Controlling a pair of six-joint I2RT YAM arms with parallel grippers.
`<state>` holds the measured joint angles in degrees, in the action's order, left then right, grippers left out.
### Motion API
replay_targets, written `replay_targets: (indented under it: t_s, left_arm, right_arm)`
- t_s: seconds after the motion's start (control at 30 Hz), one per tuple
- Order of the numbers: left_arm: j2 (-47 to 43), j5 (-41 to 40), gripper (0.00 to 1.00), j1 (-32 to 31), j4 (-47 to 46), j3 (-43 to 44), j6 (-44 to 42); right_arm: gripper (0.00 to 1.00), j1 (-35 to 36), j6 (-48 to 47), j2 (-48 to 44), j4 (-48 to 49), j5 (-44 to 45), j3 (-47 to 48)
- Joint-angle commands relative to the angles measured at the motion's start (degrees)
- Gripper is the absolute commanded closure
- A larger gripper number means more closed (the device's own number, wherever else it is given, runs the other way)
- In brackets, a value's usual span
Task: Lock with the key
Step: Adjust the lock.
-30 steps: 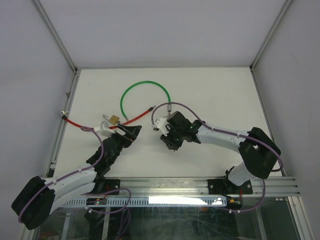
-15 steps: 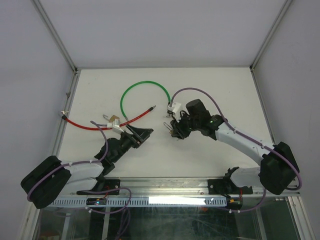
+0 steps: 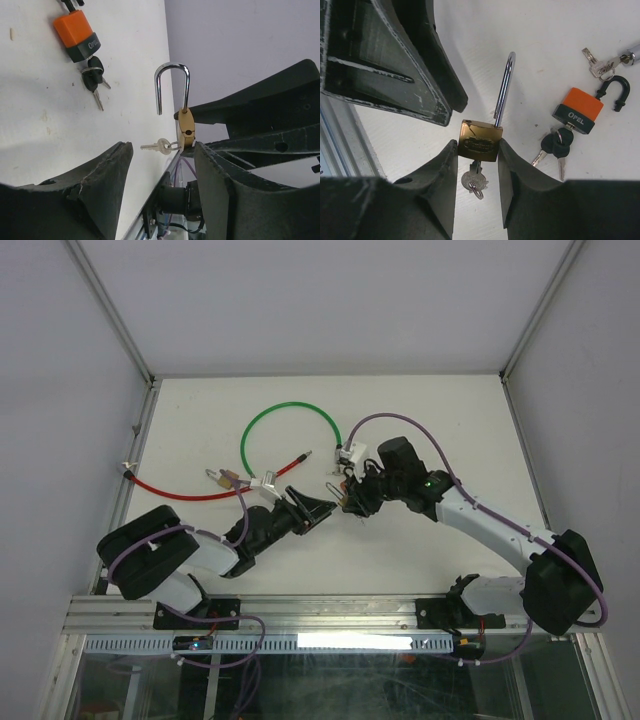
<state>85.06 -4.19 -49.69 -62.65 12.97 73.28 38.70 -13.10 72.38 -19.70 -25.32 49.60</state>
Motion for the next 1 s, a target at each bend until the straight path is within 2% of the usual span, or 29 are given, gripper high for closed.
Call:
replay_targets:
  t_s: [0.0,0.23,0.37,0.57,0.87,0.97]
  left_arm:
    - [4.0,2.1,0.45,-1.3,-14.8,3.0,2.6]
    - [7.0,2.2,0.47,-2.3,-16.6,4.7,2.9]
    - [7.1,1.6,0.53,-2.7,-16.2,5.2,2.3]
    - [7.4,1.2,0.57,-2.7,-15.7,5.9,1.8]
    - [7.7,0.8,0.7,-2.7,-15.6,6.1,1.5]
    - [8.0,1.2,0.81,-2.7,-16.1,6.2,1.4]
  right_arm:
    - [0.96,-0.2,0.3,-1.5,3.5,-1.9,-0.3]
    - [0.96,-0.2,0.1,-1.3,3.4,-2.3,-0.5]
    - [0.96,-0.1,0.0,-1.1,3.5,-2.5,-0.6]
    - [0.97,0.2,-0.4,-0.7,3.4,-2.8,-0.7]
    - [0.96,1.6,-1.5,0.1,3.0,-2.6,-0.8]
    - [0.96,1.8,-1.7,0.3,3.0,-2.6,-0.8]
